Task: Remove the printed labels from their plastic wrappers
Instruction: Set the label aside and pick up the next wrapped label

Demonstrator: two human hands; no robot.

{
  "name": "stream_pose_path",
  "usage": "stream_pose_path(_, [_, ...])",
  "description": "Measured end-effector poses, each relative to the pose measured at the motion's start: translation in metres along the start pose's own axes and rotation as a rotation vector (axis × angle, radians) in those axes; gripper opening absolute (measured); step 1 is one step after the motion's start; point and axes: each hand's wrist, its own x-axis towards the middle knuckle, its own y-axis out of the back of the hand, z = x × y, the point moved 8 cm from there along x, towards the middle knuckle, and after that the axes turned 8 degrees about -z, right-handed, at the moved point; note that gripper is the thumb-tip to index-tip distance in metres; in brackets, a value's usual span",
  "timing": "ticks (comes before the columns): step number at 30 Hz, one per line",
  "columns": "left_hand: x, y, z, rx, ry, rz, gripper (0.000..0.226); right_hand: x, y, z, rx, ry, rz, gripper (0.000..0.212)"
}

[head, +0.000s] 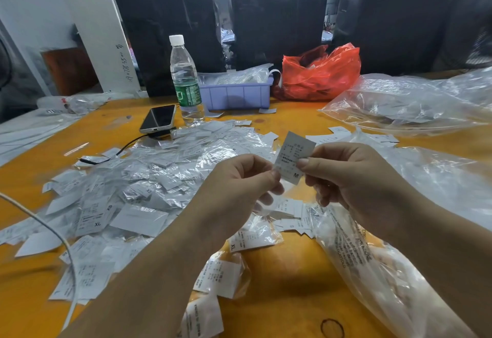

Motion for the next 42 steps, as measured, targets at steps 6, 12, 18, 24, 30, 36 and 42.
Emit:
stream_pose_path(6, [-0.001, 0.005, -0.001, -0.015, 0.006, 0.042, 0.012, -0.001, 0.017, -0.006, 0.091, 0.034, 0.138, 0.027])
stream_pose_path(12, [-0.001, 0.002, -0.001, -0.019, 0.007, 0.018, 0.013, 0.001, 0.009, -0.004, 0.036, 0.024, 0.041, 0.035])
stream_pose_path(18, [0.0, 0.0, -0.001, -0.012, 0.017, 0.003, 0.015, 0.002, 0.003, -0.002, 0.022, 0.013, -0.006, 0.033])
stream_pose_path(24, [0.0, 0.001, -0.003, -0.03, 0.026, 0.012, 0.019, 0.003, 0.011, -0.004, 0.129, 0.021, 0.05, 0.038])
stream_pose_path(30, [0.0, -0.002, -0.001, -0.05, 0.023, 0.001, 0.021, 0.002, 0.005, -0.002, 0.066, 0.018, 0.013, 0.04])
stream_pose_path(36, [0.001, -0.003, 0.0, -0.056, 0.019, -0.005, 0.017, 0.003, 0.002, 0.005, 0.065, -0.035, -0.017, 0.035])
stream_pose_path(42, [-0.001, -0.003, 0.001, -0.034, 0.001, -0.004, 0.013, 0.004, -0.002, 0.012, 0.029, -0.091, -0.056, 0.009])
